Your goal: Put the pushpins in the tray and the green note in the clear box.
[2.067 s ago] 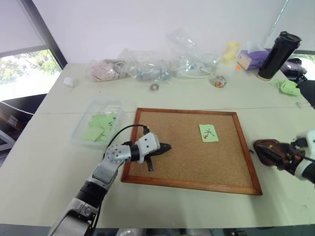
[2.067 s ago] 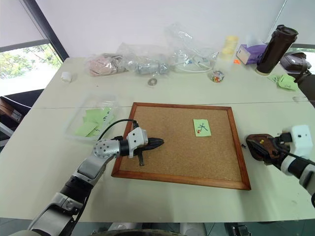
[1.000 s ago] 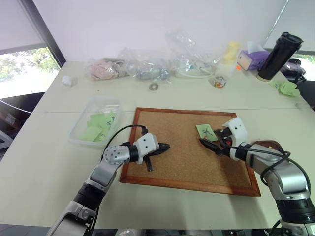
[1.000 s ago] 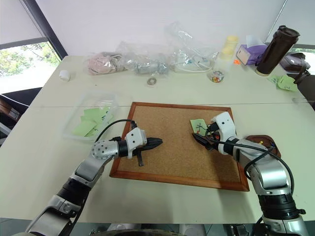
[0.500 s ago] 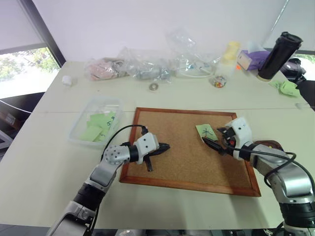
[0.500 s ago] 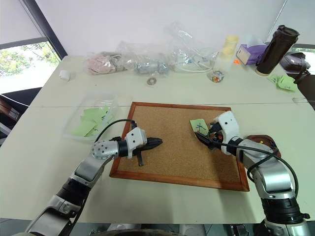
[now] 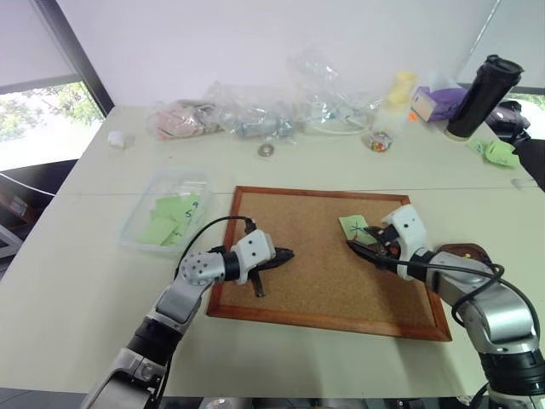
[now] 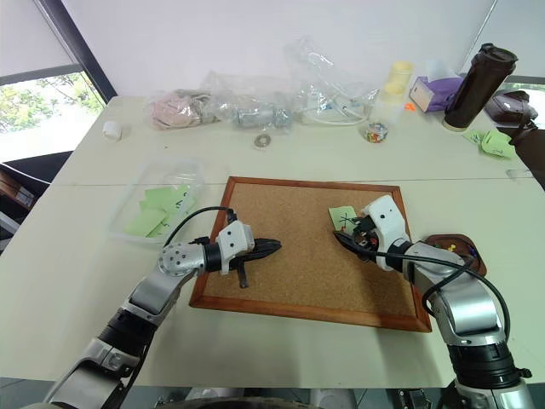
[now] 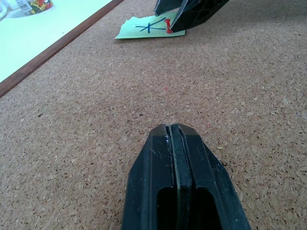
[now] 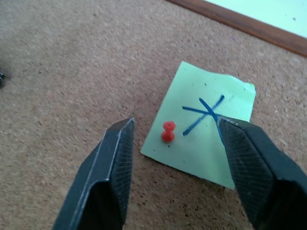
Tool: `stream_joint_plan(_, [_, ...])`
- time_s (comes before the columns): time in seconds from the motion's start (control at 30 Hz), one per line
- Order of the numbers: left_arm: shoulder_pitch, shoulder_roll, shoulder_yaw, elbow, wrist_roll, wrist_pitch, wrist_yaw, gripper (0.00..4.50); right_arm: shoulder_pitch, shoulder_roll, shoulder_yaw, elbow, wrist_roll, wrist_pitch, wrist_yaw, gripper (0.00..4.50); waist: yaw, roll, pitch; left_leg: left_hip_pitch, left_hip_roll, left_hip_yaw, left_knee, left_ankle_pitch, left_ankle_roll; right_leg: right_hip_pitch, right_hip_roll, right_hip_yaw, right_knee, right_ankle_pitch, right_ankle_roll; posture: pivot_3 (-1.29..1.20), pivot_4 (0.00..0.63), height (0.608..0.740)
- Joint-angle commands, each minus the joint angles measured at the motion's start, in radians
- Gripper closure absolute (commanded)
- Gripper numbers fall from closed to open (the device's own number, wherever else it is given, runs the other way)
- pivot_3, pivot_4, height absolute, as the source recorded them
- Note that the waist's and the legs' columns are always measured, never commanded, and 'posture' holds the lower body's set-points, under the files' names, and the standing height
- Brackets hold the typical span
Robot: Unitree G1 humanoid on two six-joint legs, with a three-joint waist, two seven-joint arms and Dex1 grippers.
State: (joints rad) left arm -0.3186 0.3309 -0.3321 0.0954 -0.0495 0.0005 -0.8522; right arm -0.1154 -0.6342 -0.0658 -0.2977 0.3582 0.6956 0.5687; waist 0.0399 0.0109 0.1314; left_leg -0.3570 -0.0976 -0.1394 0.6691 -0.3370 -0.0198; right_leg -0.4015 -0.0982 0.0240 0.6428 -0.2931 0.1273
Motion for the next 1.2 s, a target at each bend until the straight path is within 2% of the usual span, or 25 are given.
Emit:
stream_joint_plan(0.03, [0.012, -0.002, -0.01, 0.005, 0.017, 0.015, 0.012, 4.5, -0.012, 0.015, 0.012, 0.008, -0.008, -0.024, 0.008, 1.8, 0.0, 0.0, 0.0, 0.0, 0.0, 0.0, 0.0, 0.0, 0.0, 0.0, 0.0, 0.0, 0.0, 0.0, 0.0, 0.0, 0.15, 0.74])
stream_joint_plan(0.2, [0.014, -0.001, -0.01, 0.002, 0.017, 0.017, 0.014, 4.5, -0.016, 0.027, 0.022, 0.036, -0.021, -0.043, 0.01, 1.8, -0.001, -0.001, 0.0, 0.001, 0.0, 0.0, 0.0, 0.0, 0.0, 0.0, 0.0, 0.0, 0.0, 0.0, 0.0, 0.0, 0.15, 0.74])
stream_joint_plan(0.3, [0.015, 0.0, -0.011, 0.001, 0.017, 0.016, 0.014, 4.5, -0.02, 0.033, 0.024, 0.041, -0.024, -0.046, 0.017, 2.59, -0.001, -0.001, 0.0, 0.001, 0.0, 0.0, 0.0, 0.0, 0.0, 0.0, 0.0, 0.0, 0.0, 0.0, 0.0, 0.0, 0.15, 0.74])
stream_joint_plan(0.37, [0.016, 0.001, -0.01, 0.0, 0.018, 0.016, 0.014, 4.5, -0.02, 0.035, 0.023, 0.041, -0.022, -0.045, 0.019, 3.64, -0.001, -0.001, 0.0, 0.001, 0.0, 0.0, 0.0, 0.0, 0.0, 0.0, 0.0, 0.0, 0.0, 0.0, 0.0, 0.0, 0.15, 0.74])
stream_joint_plan(0.43, [0.017, 0.002, -0.01, -0.001, 0.018, 0.016, 0.015, 4.5, -0.018, 0.034, 0.023, 0.04, -0.022, -0.045, 0.02, 4.48, -0.001, -0.001, 0.0, 0.001, 0.0, 0.0, -0.001, 0.0, 0.0, 0.0, 0.0, 0.0, 0.0, 0.0, 0.0, 0.0, 0.15, 0.74])
stream_joint_plan(0.83, [0.028, 0.006, -0.01, -0.008, 0.018, 0.016, 0.013, 4.5, -0.022, 0.014, -0.043, -0.094, 0.041, 0.043, 0.008, 4.48, 0.001, 0.0, 0.0, -0.001, 0.0, 0.0, -0.002, 0.0, -0.001, -0.002, 0.0, 0.0, 0.0, 0.0, 0.0, 0.0, 0.15, 0.74])
stream_joint_plan(1.2, [0.023, 0.004, -0.01, 0.003, 0.015, 0.017, 0.009, 4.5, -0.051, -0.057, -0.086, -0.262, 0.115, 0.151, 0.03, 4.48, 0.0, -0.002, 0.001, -0.001, 0.0, 0.0, -0.002, 0.0, -0.001, -0.002, 0.0, 0.0, 0.0, 0.0, 0.0, 0.0, 0.15, 0.74])
